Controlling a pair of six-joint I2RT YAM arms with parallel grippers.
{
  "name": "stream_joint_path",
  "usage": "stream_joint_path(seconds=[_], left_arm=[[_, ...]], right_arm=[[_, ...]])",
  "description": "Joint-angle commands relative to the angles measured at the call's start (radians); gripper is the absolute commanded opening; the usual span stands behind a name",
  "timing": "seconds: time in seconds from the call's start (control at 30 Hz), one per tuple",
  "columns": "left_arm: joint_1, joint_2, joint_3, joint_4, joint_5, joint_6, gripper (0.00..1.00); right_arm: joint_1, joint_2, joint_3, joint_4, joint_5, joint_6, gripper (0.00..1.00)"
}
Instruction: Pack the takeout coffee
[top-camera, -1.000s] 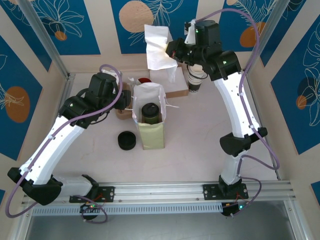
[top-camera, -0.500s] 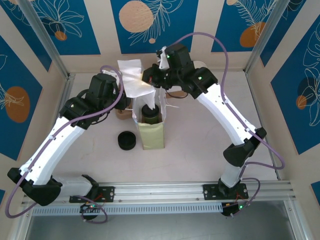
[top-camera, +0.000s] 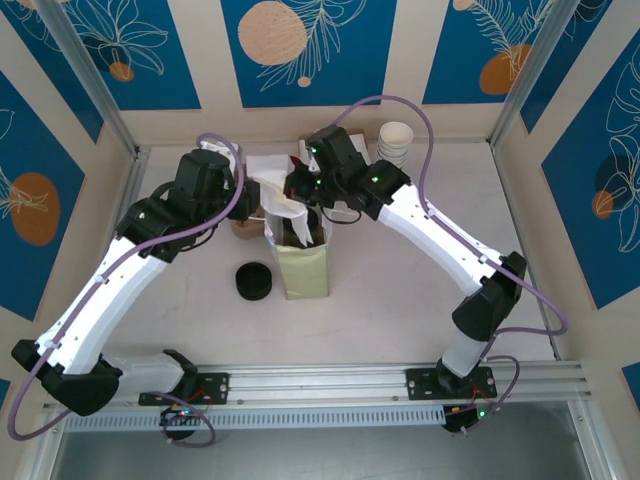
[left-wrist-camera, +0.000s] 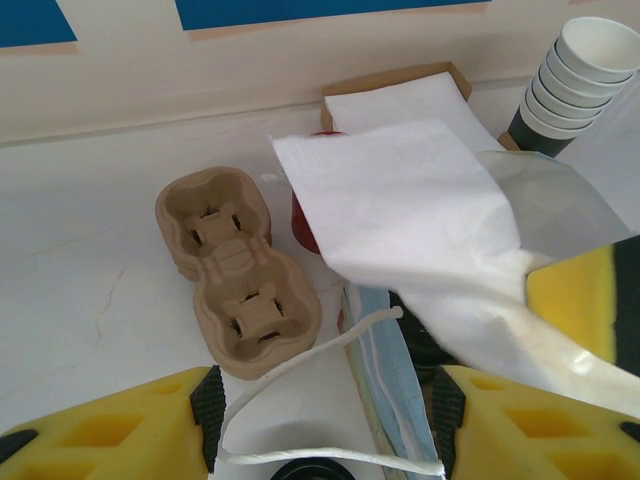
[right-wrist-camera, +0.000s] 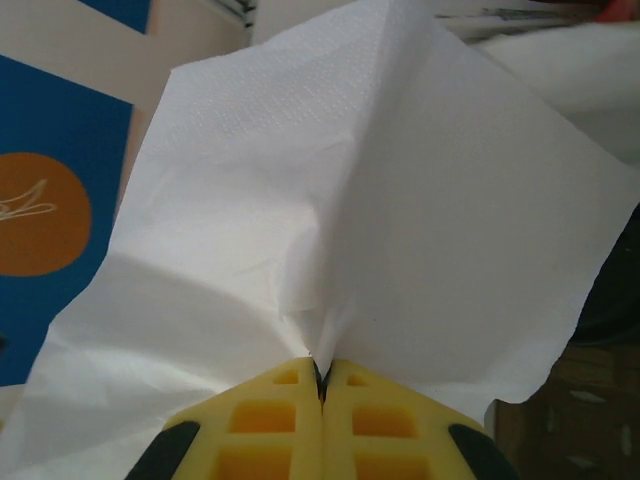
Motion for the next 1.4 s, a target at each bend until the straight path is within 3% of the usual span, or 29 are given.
stream_joint_path(seconds=[0.0,0.63,0.93,1.1,1.23,1.37], left_arm=[[0.012,-0.01,-0.009,0.019,-0.016,0.014,0.58],[0.012,-0.012,-0.035,0.016,-0.01,0.011,0.58],[0.012,-0.011,-0.044,0.021,-0.006,0.008,0.58],[0.013,-0.011,-0.044,0.018,-0.003,0.008,0.58],[0.012,-0.012,-0.044,0.016,0.001,0.005,0.58],[0.012,-0.015,-0.047,0.014,0.0,0.005,0.58]], right_arm=[[0.016,-0.053,-0.035,-0.031,0.087,-0.002,0.0],[0.078,-0.033,-0.074,-0.202,0.37,-0.061,0.0],[0.095,0.014,-0.043,-0.235,0.4,-0.102,0.0],[0.096,0.027,-0.025,-0.209,0.316,-0.127,0.0],[0.097,0.026,0.003,-0.21,0.278,-0.126,0.22],[0.097,0.019,0.038,-0.212,0.263,-0.14,0.34]])
